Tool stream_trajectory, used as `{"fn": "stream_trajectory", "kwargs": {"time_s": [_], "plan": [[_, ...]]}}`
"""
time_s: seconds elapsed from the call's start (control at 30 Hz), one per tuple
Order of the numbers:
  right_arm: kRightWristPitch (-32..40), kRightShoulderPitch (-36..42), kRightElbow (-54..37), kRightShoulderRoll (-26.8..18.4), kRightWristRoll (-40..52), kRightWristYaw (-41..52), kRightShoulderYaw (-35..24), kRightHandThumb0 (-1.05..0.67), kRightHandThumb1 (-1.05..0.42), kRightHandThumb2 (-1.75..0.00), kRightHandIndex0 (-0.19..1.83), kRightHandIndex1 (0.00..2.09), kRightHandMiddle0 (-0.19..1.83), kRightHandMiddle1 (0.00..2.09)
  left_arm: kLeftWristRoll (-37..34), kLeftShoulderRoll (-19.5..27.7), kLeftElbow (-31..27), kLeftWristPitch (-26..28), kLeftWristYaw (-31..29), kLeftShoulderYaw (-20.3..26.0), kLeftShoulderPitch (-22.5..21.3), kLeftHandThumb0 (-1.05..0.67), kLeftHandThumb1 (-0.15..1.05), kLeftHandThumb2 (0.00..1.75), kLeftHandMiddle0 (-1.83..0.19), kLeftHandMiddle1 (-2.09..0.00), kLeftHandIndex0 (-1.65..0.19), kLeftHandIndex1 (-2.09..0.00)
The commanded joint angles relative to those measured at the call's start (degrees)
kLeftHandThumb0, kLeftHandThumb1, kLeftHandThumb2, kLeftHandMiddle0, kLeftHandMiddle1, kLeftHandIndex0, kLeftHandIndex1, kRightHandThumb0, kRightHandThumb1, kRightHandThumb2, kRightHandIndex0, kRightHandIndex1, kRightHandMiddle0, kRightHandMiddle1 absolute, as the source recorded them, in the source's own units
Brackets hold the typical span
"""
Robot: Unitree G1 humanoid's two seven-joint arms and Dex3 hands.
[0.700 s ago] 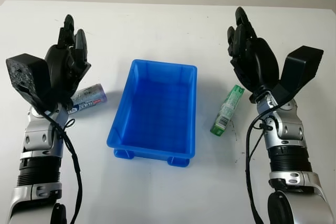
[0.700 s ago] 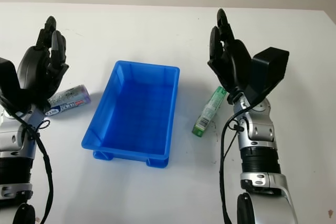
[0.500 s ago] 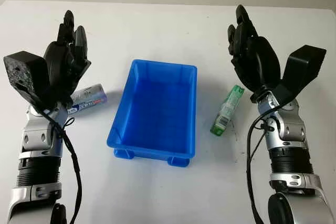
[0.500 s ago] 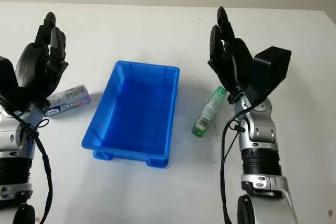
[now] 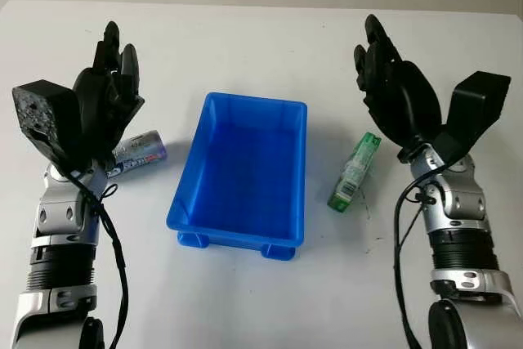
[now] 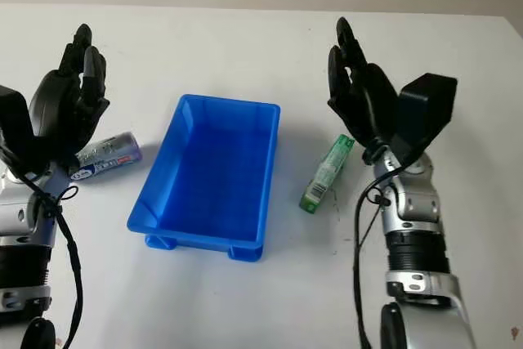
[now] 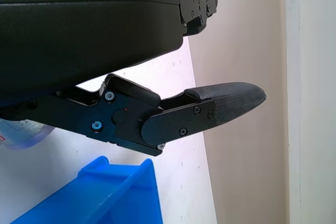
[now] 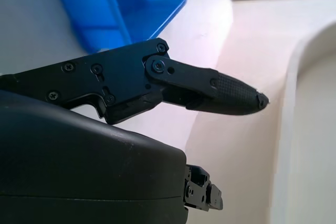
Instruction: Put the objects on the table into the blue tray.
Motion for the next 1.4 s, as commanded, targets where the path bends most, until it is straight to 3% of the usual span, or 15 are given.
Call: {"fn": "stream_trajectory", "kwargs": {"time_s": [0.0,0.23,0.47,0.83,0.97,1.37], "plan": [[-1.19,-1.97,-2.05,-3.76,-1.42,2.30,0.95,-0.85,-1.05,-0.43,-0.19,0.00,-0.19,0.00,-0.34,0.08,-1.42,0.00,-0.18,0.40,0.61,-0.83,1.05,0.68,0.17,-0.05,0.19,-0.04],[1.40,-3.25,-5.50,-12.97,-7.05,7.65,3.37,-0.86,-1.00,-0.06,-0.19,0.01,-0.17,0.03,-0.47,0.29,-1.45,0.40,-0.53,0.25,0.24,-0.84,1.05,0.67,0.16,-0.06,0.18,-0.05],[5.67,-2.18,-10.48,-19.91,-9.13,13.98,4.74,-0.82,-0.89,-0.03,-0.18,0.02,-0.16,0.05,0.54,0.17,-0.79,0.29,-0.58,-0.45,-0.32,-0.83,1.05,0.69,0.14,-0.06,0.16,-0.06],[-7.45,-0.06,-14.48,-31.49,-21.36,21.21,10.64,-0.67,-0.78,-0.04,-0.06,0.08,-0.03,0.08,0.85,1.26,0.22,0.74,-1.81,-0.49,-1.51,-0.83,1.05,0.70,0.16,-0.05,0.17,-0.05],[-16.00,0.58,-14.27,-34.08,-24.78,22.12,12.48,-0.59,-0.77,-0.05,0.05,0.10,0.10,0.09,0.42,1.38,0.82,0.57,-2.94,-0.43,-1.94,-0.83,1.05,0.70,0.18,-0.05,0.18,-0.05],[-27.54,4.09,-14.15,-33.46,-26.17,21.86,14.05,-0.34,-0.75,-0.05,0.23,0.12,0.32,0.09,0.64,1.54,1.81,0.42,-4.24,-0.56,-3.02,-0.82,1.05,0.71,0.19,-0.02,0.19,-0.02]]}}
